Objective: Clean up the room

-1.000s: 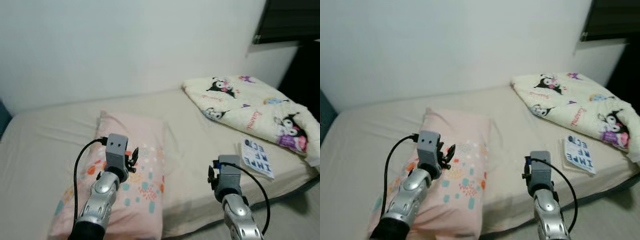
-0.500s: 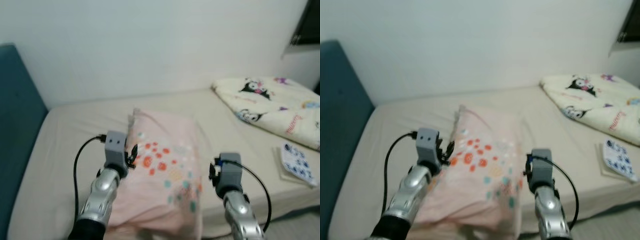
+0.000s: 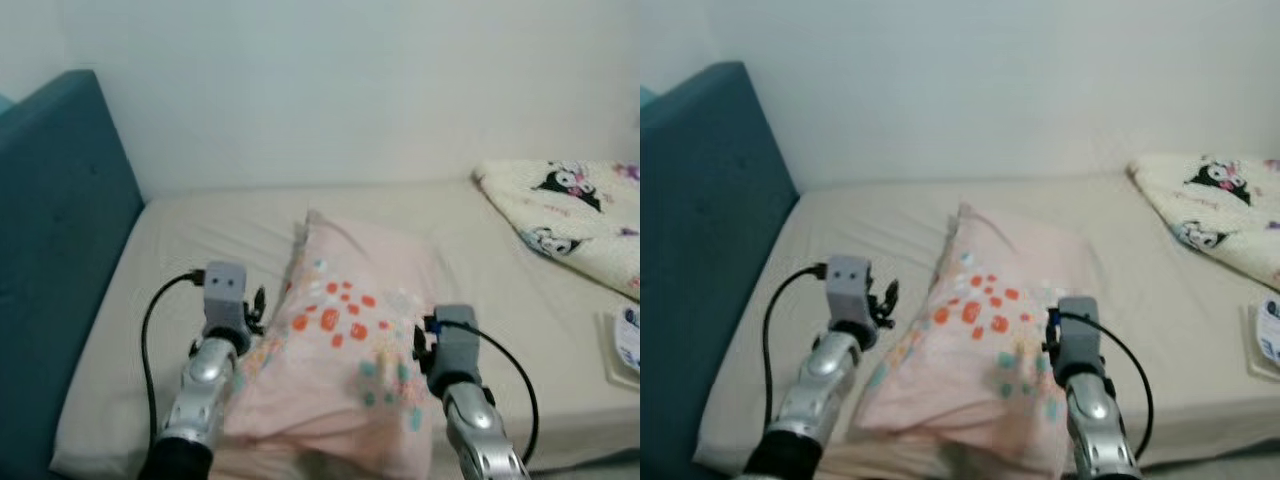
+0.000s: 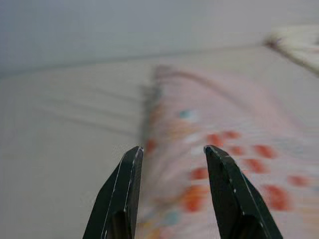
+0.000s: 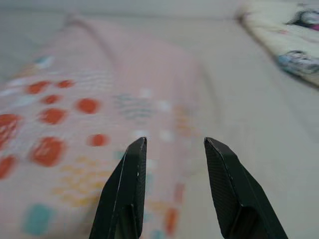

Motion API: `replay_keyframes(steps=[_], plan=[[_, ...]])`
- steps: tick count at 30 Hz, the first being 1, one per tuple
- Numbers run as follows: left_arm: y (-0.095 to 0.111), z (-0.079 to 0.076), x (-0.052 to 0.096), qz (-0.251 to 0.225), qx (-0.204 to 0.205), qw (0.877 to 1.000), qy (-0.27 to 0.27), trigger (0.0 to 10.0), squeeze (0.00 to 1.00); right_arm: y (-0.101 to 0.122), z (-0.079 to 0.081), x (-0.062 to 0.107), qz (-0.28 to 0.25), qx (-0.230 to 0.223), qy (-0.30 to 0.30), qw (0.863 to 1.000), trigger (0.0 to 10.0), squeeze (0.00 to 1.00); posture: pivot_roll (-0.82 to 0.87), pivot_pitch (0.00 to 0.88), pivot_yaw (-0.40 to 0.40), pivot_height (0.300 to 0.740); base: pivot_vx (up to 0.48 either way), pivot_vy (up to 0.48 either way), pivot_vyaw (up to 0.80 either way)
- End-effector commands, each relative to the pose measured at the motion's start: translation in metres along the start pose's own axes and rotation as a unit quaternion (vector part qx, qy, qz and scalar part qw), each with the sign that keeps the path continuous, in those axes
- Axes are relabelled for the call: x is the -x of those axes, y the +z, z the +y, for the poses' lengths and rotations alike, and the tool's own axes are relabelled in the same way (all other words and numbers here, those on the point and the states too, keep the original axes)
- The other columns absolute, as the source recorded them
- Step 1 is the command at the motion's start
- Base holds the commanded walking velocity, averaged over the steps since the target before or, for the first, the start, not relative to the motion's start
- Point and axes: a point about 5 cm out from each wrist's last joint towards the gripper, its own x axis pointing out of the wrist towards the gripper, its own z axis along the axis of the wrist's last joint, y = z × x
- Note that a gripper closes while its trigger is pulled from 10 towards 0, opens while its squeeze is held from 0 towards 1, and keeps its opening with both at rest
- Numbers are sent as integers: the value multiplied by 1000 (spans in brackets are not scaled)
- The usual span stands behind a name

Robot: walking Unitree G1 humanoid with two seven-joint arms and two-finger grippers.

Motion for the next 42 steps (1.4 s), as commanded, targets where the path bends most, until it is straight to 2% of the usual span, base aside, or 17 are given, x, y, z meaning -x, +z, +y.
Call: replay_keyframes(steps=[1, 7, 13, 23, 34, 42], plan=[[-5, 4, 0, 18, -9, 1000, 16, 10000, 0, -1, 3, -1, 4, -9, 2, 1000, 10000, 0, -26, 0, -9, 740, 0, 0, 0], [-6, 8, 0, 20, -11, 1000, 20, 10000, 0, 2, 1, -3, -1, -22, -7, 1000, 10000, 0, -21, 0, -9, 735, 0, 0, 0], [-4, 10, 3, 5, 9, 1000, -11, 10000, 0, 5, -1, -3, -9, -19, -11, 1000, 10000, 0, -19, 0, -11, 715, 0, 0, 0], [-3, 16, 6, -3, 1, 1000, -4, 10000, 0, 5, -3, -4, -17, -15, -9, 1000, 10000, 0, -13, 0, -18, 675, 0, 0, 0], [-3, 14, 8, -6, 1, 1000, -18, 10000, 0, 4, -1, -3, -16, -16, -9, 1000, 10000, 0, -14, 0, -11, 646, 0, 0, 0], [-1, 9, 5, -6, -2, 1000, -27, 10000, 0, 3, -3, -1, -16, -19, -14, 1000, 10000, 0, -18, 0, -2, 601, 0, 0, 0]])
